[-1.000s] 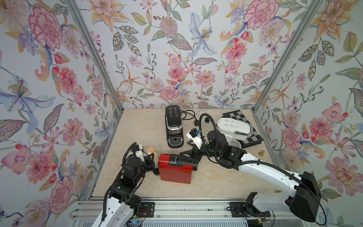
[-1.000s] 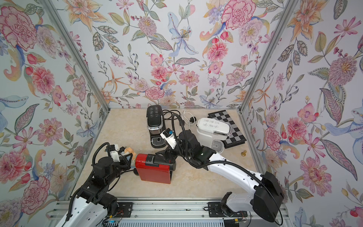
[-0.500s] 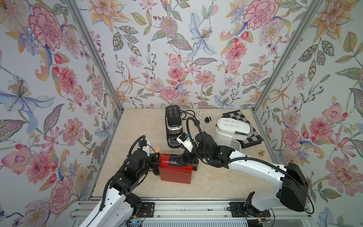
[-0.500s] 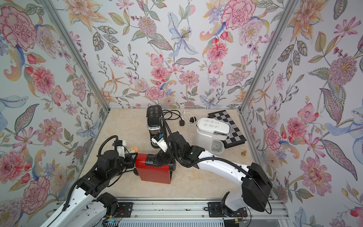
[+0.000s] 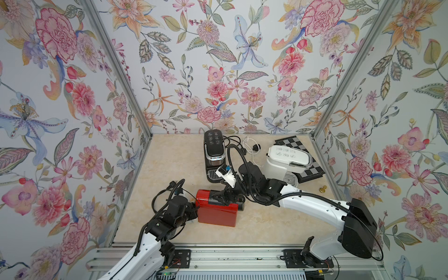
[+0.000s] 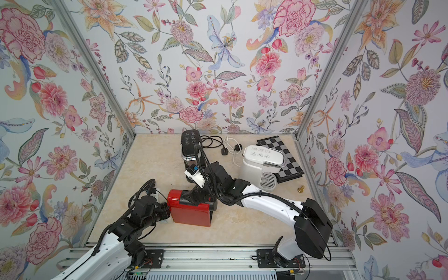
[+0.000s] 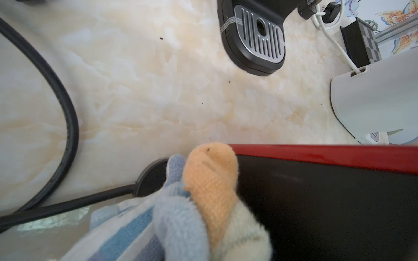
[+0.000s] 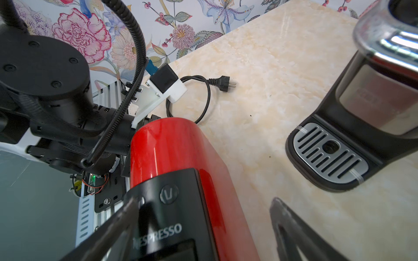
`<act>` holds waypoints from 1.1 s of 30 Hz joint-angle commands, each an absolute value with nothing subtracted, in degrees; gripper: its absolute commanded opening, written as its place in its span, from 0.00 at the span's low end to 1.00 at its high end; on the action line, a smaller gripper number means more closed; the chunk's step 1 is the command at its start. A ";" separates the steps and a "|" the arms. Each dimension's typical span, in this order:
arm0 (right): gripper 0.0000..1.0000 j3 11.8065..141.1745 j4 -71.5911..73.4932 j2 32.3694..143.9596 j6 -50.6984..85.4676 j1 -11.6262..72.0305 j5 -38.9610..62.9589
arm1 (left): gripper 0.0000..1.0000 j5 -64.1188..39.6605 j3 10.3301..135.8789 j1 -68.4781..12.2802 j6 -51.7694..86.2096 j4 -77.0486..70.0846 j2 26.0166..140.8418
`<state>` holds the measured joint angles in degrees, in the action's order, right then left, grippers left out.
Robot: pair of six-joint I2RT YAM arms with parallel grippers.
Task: Wipe the surface of a coffee machine
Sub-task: Wipe the dirt from the surface of the coffee machine.
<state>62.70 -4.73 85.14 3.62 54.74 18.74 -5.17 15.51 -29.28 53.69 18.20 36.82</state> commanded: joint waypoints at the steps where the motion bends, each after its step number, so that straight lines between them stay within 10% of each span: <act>1: 0.91 61.79 -9.80 87.25 1.41 54.93 17.76 | 0.00 -9.76 13.67 -30.61 56.10 9.76 39.52; 19: 0.91 60.91 -9.84 87.60 1.05 54.79 18.38 | 0.00 -10.25 36.44 -28.65 46.22 20.42 33.78; 33: 0.91 60.37 -9.79 87.30 1.49 54.77 19.43 | 0.00 -16.27 24.09 -23.94 47.53 6.54 38.11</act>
<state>62.57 -4.56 85.43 3.42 54.78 19.75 -9.26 27.05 -24.60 46.94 11.05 36.49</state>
